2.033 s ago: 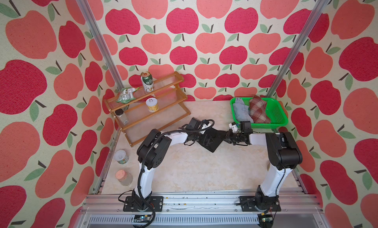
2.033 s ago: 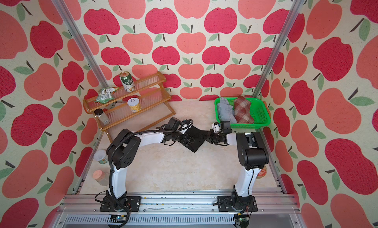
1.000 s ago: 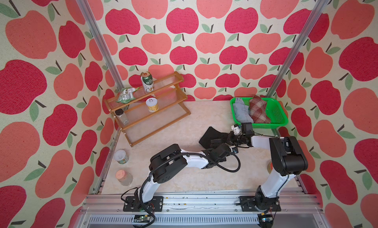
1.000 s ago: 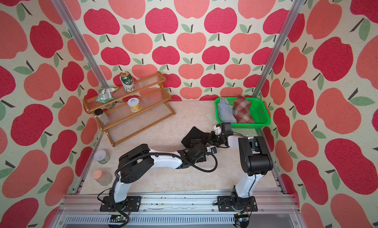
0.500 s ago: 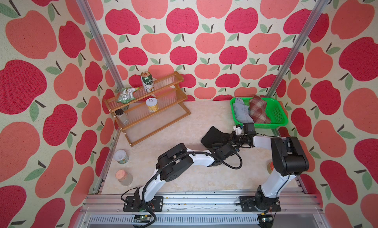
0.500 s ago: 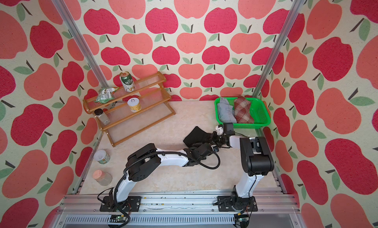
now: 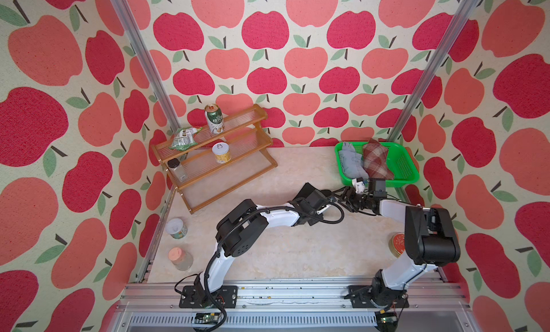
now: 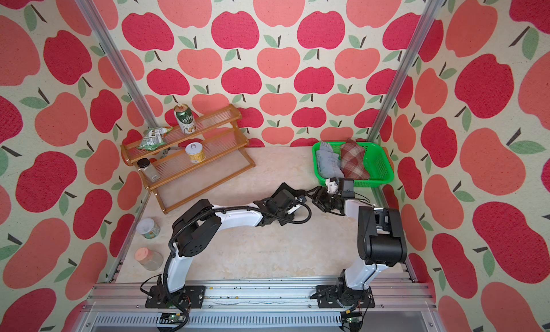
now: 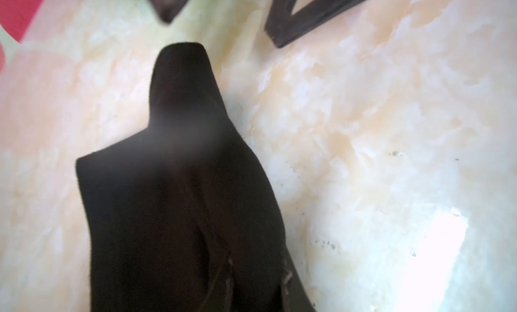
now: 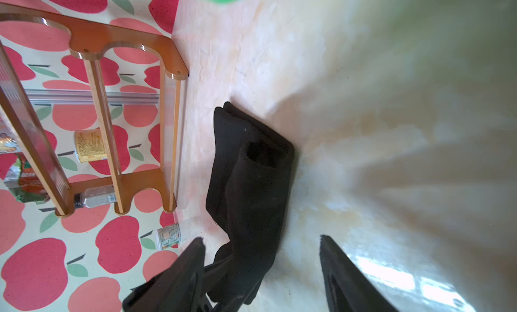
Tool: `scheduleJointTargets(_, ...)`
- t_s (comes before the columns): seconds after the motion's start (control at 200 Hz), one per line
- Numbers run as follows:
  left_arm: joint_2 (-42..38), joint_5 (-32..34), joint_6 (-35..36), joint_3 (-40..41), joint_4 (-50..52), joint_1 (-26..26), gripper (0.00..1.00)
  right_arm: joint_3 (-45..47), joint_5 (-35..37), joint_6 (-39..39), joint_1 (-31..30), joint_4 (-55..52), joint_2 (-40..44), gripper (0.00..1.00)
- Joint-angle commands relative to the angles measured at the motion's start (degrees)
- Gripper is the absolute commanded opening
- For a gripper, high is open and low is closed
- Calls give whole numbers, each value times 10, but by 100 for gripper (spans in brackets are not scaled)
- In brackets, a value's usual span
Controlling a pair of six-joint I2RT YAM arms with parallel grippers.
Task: Roll up the skirts
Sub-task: Roll the skirt at the center of the board.
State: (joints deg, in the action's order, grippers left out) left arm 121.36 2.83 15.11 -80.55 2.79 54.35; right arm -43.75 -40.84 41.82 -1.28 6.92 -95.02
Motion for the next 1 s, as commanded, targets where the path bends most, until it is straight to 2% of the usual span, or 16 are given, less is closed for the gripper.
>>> scheduleJointTargets(0.0,5,-141,-81,13,53,-28,10,26,-48,27,10,50,2,67)
scheduleJointTargets(0.115,5,-241,-138,38,6,-61,10,46,-66,40,10,89,-7,64)
scheduleJointTargets(0.23,13,-344,-198,54,-46,-92,11,54,-84,40,8,113,-22,67)
scheduleJointTargets(0.305,21,-387,-230,60,-77,-106,11,52,-99,47,6,129,-38,71)
scheduleJointTargets(0.48,38,-471,-294,69,-157,-127,12,34,-88,24,-16,105,-56,71)
scheduleJointTargets(0.66,78,-533,-352,47,-195,-146,13,17,-73,28,-37,112,-87,71)
scheduleJointTargets(0.795,91,-551,-414,56,-259,-160,13,14,-68,56,-44,153,-108,71)
scheduleJointTargets(0.995,101,-579,-494,64,-346,-179,14,-2,-62,64,-66,156,-138,66)
